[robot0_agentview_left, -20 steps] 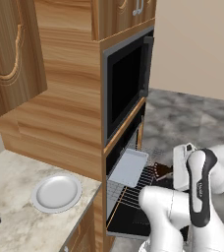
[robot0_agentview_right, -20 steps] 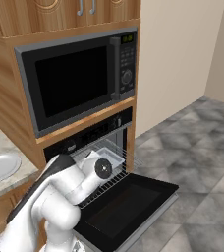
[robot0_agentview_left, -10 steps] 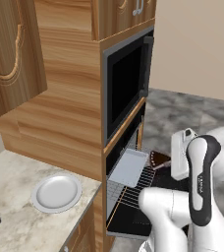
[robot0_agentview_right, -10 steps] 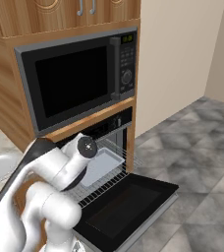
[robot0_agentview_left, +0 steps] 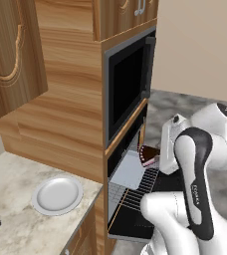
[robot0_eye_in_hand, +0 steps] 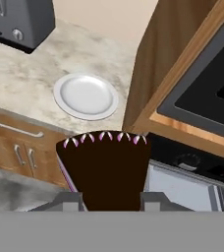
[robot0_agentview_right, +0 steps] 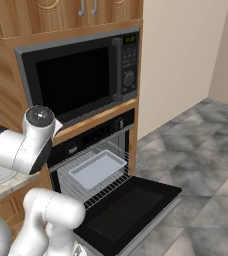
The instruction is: Take the baked cake out of the oven and place it on the plate for cooling. Then close the oven door.
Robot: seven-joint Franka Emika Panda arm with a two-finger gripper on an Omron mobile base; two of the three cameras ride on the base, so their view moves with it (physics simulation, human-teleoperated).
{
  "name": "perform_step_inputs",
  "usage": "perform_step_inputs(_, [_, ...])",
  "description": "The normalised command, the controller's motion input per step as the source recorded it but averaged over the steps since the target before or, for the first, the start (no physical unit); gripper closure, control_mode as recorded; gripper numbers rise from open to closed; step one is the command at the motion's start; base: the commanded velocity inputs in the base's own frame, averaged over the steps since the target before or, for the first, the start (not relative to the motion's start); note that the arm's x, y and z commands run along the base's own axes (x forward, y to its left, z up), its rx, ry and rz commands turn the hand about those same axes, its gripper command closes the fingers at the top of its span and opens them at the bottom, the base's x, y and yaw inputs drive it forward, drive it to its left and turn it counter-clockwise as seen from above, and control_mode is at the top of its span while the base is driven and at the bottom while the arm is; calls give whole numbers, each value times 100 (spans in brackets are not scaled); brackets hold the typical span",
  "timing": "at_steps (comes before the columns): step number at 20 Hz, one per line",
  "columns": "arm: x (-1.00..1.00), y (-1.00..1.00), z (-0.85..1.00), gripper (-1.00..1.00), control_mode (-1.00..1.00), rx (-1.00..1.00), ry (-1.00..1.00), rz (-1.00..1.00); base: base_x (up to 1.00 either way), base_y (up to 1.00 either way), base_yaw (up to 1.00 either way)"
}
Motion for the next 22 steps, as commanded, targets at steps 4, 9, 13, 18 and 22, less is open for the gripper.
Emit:
perform_step_inputs(4, [-55,53,40,100,-100,-13,13,-4,0,0,0])
perform_step_inputs(9, [-26,66,19,100,-100,-15,13,-5,0,0,0])
perform_step_inputs(13, [0,68,1,100,-100,-17,13,-6,0,0,0])
perform_step_inputs(18, [0,63,-1,100,-100,-18,12,-7,0,0,0])
perform_step_inputs(22, [5,56,-9,100,-100,-15,8,-6,0,0,0])
